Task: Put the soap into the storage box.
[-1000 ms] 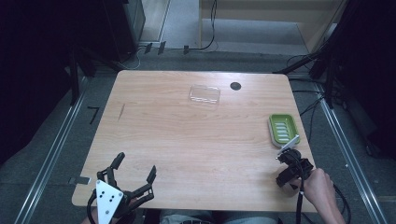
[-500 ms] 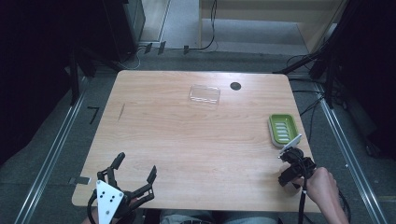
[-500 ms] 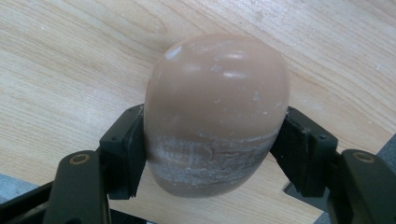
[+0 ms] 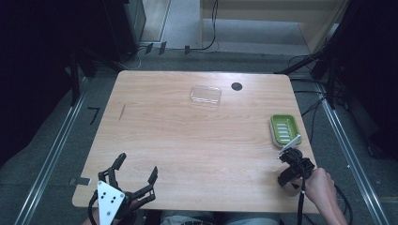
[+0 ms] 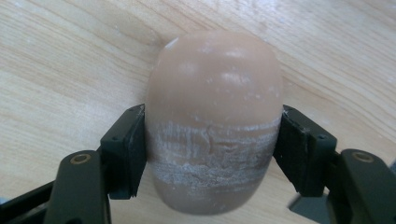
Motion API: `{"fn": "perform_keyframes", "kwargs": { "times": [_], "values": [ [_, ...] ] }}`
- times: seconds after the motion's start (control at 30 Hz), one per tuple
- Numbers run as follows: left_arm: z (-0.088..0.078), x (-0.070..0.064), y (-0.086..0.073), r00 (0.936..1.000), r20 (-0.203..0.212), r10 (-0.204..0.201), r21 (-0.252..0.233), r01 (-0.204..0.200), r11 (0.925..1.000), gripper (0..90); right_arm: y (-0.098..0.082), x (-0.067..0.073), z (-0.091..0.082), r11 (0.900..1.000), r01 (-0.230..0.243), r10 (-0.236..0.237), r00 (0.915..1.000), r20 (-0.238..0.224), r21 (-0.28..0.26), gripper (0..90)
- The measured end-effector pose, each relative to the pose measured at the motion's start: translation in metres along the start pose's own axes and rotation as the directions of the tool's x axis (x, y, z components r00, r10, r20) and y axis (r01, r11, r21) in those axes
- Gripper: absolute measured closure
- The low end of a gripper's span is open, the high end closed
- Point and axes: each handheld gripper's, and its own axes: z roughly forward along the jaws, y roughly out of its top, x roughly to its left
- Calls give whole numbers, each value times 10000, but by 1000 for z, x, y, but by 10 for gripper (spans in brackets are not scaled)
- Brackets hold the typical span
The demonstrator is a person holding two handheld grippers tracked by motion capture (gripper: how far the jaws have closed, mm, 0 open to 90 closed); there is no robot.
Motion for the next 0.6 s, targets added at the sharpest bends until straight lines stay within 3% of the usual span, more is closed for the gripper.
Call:
{"fn": "perform_keyframes", "kwargs": {
  "times": [0.23, 0.33, 0.47, 0.6],
  "values": [
    [0, 0, 0, 10000, 4, -17, -26, 17, 10000, 99, -2, -1, 2, 9997, -236, 235, 9997, -112, -94, 327],
    [0, 0, 0, 10000, 9, -1, -11, 1, 10000, 99, -5, -1, 0, 9990, -418, 417, 9991, -53, -176, 259],
    [0, 0, 0, 10000, 10, 3, -27, -2, 10000, 99, -7, -2, 0, 9979, -618, 617, 9981, -62, -198, 238],
    [0, 0, 0, 10000, 13, 8, -44, -8, 10000, 99, -10, -2, 3, 9967, -813, 813, 9966, -105, -33, 294]
  ]
}}
